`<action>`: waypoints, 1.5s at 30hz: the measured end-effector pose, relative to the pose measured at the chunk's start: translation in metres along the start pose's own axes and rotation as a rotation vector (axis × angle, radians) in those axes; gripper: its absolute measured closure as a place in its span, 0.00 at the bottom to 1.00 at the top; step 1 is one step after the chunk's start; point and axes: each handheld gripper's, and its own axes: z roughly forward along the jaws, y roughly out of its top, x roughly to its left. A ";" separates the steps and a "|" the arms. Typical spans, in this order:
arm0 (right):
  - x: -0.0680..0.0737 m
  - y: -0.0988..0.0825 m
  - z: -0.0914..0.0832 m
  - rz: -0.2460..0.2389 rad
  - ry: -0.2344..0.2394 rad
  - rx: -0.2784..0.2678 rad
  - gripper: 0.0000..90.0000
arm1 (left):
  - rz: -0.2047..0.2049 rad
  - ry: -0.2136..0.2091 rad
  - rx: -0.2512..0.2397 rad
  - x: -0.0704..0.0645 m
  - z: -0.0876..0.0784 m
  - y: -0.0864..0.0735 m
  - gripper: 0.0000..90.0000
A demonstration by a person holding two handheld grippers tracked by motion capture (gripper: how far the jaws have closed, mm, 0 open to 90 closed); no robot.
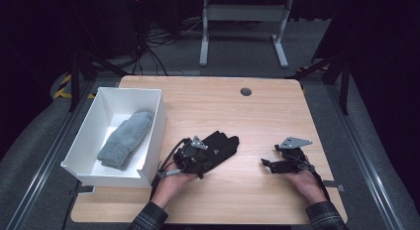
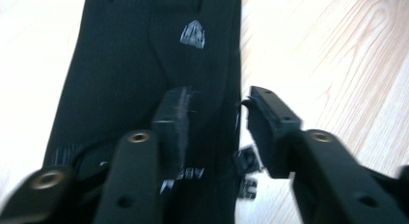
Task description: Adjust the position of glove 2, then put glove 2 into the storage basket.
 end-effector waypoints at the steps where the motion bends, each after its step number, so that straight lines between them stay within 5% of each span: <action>1: 0.000 0.000 0.000 0.000 0.000 0.000 0.21 | 0.005 -0.002 -0.006 0.000 0.000 0.003 0.58; 16: 0.000 0.000 0.000 0.004 0.003 0.001 0.20 | 0.043 0.005 -0.017 0.023 0.006 0.026 0.17; 36: 0.000 0.000 0.001 0.002 0.001 0.003 0.19 | 0.106 0.038 0.079 0.033 0.038 0.022 0.10; 41: 0.000 0.000 0.001 0.001 -0.001 0.003 0.19 | 0.058 0.015 0.068 0.037 0.043 0.018 0.08; 45: 0.000 0.000 0.001 0.002 -0.001 0.004 0.19 | 0.064 0.003 0.069 0.037 0.041 0.017 0.13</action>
